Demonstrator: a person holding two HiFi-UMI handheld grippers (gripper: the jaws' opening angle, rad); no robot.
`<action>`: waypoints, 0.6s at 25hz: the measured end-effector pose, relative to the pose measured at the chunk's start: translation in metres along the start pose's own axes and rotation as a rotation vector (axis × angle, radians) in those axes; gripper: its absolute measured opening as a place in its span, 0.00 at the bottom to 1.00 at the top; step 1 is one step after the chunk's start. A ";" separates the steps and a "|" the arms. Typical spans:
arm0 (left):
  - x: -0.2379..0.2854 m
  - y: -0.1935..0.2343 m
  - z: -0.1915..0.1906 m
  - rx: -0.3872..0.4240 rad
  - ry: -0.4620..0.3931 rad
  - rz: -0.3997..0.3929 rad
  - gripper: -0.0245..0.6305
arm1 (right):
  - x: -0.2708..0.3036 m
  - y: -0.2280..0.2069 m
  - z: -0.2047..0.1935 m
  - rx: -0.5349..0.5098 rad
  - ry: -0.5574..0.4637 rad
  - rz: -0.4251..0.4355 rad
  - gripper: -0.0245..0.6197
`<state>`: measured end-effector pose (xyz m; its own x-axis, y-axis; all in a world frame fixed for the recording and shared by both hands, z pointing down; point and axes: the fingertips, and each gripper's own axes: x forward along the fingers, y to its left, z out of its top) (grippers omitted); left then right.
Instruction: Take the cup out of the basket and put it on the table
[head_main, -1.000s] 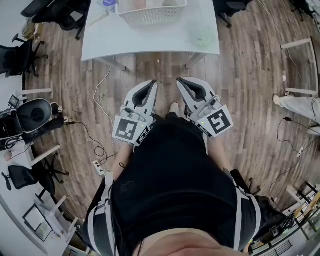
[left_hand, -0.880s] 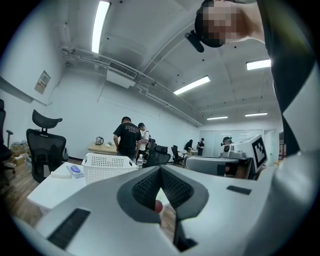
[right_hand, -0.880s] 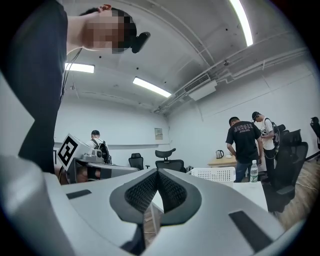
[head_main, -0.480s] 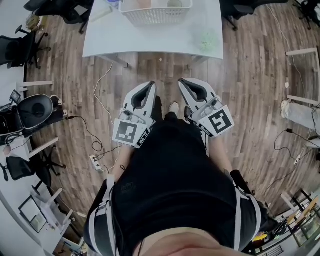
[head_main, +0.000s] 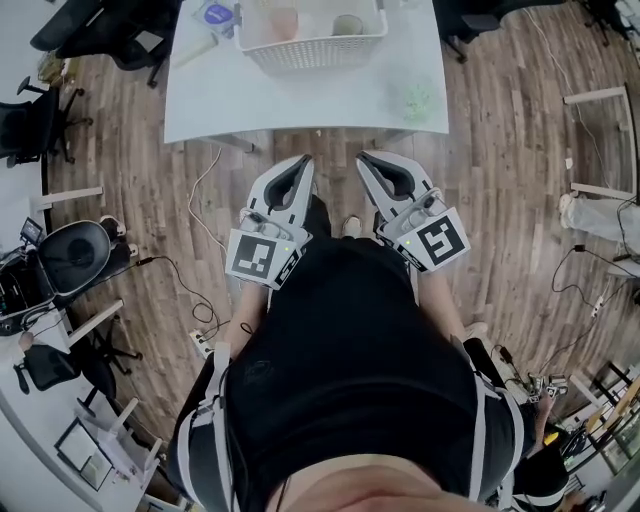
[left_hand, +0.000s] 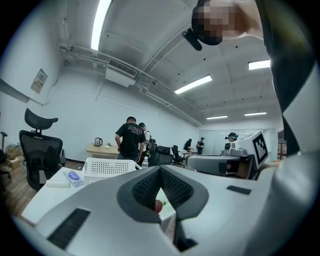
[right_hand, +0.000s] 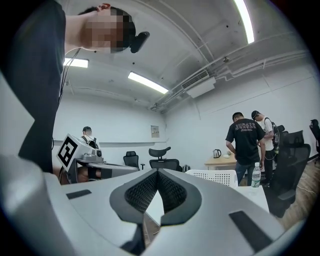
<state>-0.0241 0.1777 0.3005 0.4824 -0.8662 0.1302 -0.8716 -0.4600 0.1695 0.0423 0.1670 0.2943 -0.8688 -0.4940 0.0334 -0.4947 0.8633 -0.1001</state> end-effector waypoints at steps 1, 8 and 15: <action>0.004 0.008 0.004 0.000 0.000 -0.013 0.07 | 0.010 -0.003 0.003 -0.003 0.000 -0.005 0.07; 0.024 0.054 0.022 0.021 -0.001 -0.085 0.07 | 0.066 -0.021 0.014 -0.021 0.008 -0.042 0.07; 0.033 0.102 0.022 0.066 0.029 -0.128 0.07 | 0.113 -0.028 0.012 -0.005 0.038 -0.100 0.07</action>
<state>-0.0991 0.0980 0.3002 0.5918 -0.7939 0.1397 -0.8060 -0.5793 0.1218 -0.0413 0.0856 0.2885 -0.8153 -0.5734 0.0805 -0.5789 0.8105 -0.0892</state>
